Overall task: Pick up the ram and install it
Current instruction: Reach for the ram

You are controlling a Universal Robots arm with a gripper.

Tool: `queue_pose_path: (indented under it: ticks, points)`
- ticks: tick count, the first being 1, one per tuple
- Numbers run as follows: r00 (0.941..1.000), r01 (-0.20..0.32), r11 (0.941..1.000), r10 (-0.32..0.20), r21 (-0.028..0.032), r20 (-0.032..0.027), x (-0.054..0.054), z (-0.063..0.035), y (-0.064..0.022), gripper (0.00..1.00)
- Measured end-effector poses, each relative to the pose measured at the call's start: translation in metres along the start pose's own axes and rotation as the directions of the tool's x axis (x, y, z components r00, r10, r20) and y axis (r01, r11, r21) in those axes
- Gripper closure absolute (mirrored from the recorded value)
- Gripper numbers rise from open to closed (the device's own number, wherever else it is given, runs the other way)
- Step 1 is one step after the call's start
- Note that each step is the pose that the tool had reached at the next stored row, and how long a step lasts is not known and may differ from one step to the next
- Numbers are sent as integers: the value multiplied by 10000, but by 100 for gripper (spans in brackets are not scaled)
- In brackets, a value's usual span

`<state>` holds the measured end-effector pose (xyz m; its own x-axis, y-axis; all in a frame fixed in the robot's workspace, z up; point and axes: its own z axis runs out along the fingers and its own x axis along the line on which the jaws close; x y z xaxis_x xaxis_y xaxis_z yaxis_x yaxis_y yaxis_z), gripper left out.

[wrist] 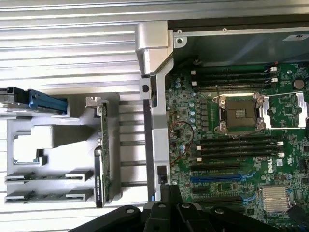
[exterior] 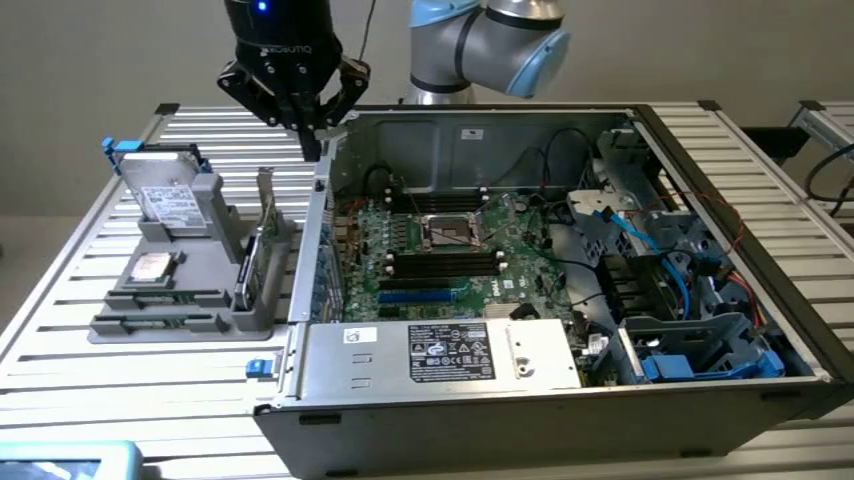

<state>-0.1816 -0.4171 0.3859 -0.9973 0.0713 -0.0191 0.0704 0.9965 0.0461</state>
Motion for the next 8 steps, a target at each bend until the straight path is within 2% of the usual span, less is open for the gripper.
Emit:
queue_pose_path:
  ticks: [8]
  points:
    - [10000,0,10000,0,0,0,285,44,-105,89]
